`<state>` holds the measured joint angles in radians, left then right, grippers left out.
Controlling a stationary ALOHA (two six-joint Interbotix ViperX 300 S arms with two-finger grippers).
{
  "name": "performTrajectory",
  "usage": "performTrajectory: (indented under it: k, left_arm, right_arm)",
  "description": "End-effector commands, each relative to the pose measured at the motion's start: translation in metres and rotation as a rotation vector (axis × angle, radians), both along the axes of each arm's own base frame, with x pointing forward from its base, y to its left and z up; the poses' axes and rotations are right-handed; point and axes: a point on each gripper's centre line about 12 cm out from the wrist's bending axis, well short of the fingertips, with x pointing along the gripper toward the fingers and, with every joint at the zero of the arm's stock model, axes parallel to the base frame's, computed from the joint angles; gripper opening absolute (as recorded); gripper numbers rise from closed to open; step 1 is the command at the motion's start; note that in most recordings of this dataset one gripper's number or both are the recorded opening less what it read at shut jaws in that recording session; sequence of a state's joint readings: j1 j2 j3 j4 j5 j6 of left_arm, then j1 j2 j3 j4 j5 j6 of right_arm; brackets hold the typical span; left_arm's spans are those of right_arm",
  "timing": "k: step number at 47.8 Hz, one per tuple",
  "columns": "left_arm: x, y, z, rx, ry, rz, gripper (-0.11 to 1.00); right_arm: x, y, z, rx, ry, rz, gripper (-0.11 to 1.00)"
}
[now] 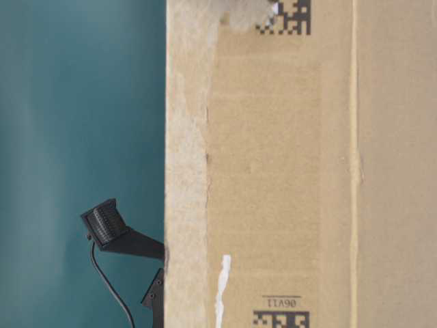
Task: Close the cardboard box.
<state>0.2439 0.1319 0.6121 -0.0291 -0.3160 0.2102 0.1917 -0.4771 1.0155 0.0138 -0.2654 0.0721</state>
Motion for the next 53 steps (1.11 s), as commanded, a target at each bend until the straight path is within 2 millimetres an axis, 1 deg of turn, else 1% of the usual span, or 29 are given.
performTrajectory:
  k: [1,2,6,12,28,34,41,48,53]
  left_arm:
    - [0.003,-0.005,0.009,0.003,-0.025,-0.012,0.0]
    - [0.003,-0.005,0.009,0.004,-0.024,-0.013,0.0]
    - [0.003,-0.007,0.008,0.003,-0.023,-0.016,0.0]
    - [0.003,-0.007,0.008,0.001,-0.022,-0.016,0.0]
    - [0.004,-0.007,0.009,0.002,-0.026,-0.016,0.0]
    - [0.003,-0.007,0.009,0.001,-0.027,-0.015,0.0]
    - [0.003,-0.007,0.011,0.002,-0.03,-0.015,0.0]
    - [0.003,-0.01,0.023,0.002,-0.052,-0.02,0.0]
    - [0.002,-0.015,0.041,0.01,-0.077,-0.033,0.0]
  right_arm:
    - [0.002,-0.016,0.005,0.003,-0.001,-0.058,0.0]
    - [0.002,-0.022,0.004,0.003,0.011,-0.078,0.0]
    - [0.004,-0.033,-0.001,0.001,0.048,-0.119,0.0]
    - [0.008,-0.043,-0.013,-0.004,0.105,-0.152,0.0]
    - [0.019,-0.045,-0.052,0.008,0.239,-0.178,0.0]
    - [0.022,-0.046,-0.057,0.021,0.256,-0.188,0.0]
    - [0.022,-0.046,-0.056,0.025,0.255,-0.19,0.0]
    - [0.022,-0.046,-0.056,0.025,0.253,-0.19,0.0]
    - [0.022,-0.046,-0.056,0.025,0.253,-0.19,0.0]
